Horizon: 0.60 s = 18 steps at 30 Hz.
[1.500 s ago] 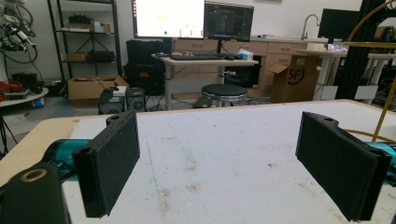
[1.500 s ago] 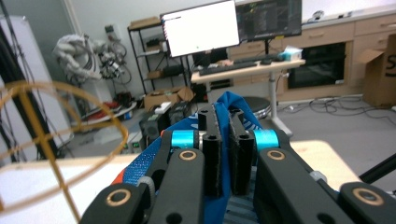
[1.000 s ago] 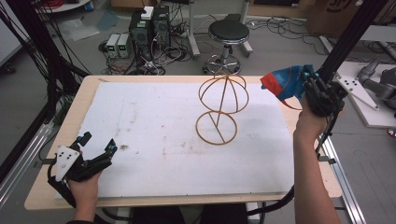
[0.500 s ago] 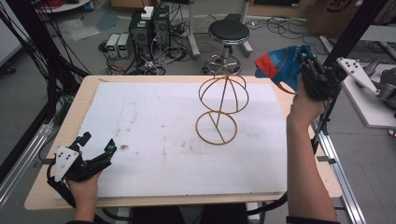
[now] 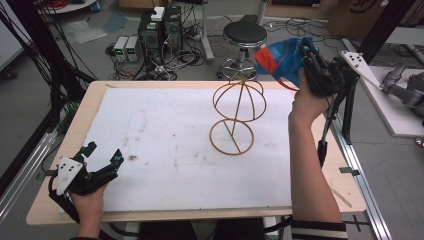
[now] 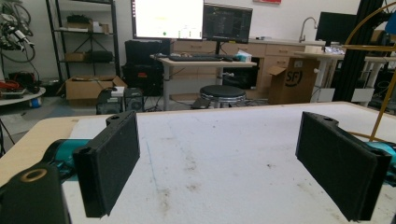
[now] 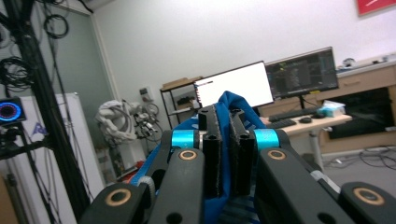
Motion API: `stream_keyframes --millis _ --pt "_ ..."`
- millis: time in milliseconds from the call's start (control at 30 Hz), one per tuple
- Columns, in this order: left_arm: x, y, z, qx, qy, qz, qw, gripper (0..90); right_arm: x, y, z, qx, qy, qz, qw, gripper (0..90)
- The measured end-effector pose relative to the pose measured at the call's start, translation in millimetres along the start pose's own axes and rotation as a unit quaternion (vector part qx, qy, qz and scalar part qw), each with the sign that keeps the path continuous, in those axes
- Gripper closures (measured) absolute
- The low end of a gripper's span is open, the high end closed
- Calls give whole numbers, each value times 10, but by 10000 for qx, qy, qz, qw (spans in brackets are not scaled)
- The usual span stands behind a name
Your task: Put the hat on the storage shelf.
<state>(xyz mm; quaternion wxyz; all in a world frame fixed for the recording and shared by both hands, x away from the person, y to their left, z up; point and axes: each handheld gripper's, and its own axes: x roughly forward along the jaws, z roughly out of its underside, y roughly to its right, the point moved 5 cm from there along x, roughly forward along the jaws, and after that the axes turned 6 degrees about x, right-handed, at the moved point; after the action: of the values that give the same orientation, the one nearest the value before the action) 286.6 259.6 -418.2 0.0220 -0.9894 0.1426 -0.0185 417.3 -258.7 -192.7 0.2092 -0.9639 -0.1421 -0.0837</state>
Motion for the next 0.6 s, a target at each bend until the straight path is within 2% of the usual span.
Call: stream_keyframes --millis 100,167,200,333,467,600 --pt "-1 -5 2 -4 2 5 10000 140 61 -137 25 -78 -8 -118 9999 870" --pt "-3 -9 3 -4 -7 6 10000 140 84 -177 40 -121 -14 -168 9998 870" --pt "-4 -12 4 -4 -9 1 10000 140 134 -267 79 -150 -47 -258 9995 870" --pt "-13 -21 1 -25 6 -4 10000 140 225 -411 153 -148 -164 -376 9990 870" --pt "-20 -36 1 -43 21 -5 10000 140 274 -586 276 -328 -271 -549 9976 869" --pt "-36 -56 -4 -57 46 -29 10000 140 281 -672 381 -396 -392 -660 9963 868"
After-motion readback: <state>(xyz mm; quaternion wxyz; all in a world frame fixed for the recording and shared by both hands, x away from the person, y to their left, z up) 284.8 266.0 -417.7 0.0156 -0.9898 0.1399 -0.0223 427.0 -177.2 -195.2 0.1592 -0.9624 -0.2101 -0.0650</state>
